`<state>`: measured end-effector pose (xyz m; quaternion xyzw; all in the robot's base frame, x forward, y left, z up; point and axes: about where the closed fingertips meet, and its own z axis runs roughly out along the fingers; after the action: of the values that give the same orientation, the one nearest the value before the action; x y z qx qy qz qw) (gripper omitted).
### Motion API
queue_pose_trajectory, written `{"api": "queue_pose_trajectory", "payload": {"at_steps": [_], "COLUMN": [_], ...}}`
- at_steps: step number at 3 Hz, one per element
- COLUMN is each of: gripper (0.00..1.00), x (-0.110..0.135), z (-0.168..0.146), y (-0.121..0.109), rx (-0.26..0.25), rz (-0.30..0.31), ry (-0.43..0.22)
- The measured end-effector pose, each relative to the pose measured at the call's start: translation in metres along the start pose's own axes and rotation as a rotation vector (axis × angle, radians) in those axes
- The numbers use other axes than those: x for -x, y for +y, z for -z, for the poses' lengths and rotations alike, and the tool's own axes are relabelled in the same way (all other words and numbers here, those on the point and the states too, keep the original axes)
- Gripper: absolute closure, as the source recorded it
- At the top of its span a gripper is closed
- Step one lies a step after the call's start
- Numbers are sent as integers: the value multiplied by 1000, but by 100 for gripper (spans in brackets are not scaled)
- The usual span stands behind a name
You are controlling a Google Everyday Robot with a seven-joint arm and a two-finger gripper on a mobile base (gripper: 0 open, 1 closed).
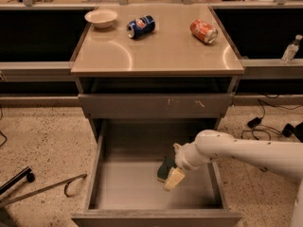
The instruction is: Pick sponge from middle drawer and place on counter
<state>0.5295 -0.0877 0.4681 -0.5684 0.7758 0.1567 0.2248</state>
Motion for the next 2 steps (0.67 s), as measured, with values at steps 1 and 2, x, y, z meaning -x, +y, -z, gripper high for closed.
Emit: {"api": "queue_pose_trajectory", "payload": {"at_steps": [1, 2], "gripper": [0, 0], "x": [-3, -9], "z": [-37, -56], "y": [0, -15], "rx": [-37, -121], "rz": [-17, -88], "ry": [32, 70]}}
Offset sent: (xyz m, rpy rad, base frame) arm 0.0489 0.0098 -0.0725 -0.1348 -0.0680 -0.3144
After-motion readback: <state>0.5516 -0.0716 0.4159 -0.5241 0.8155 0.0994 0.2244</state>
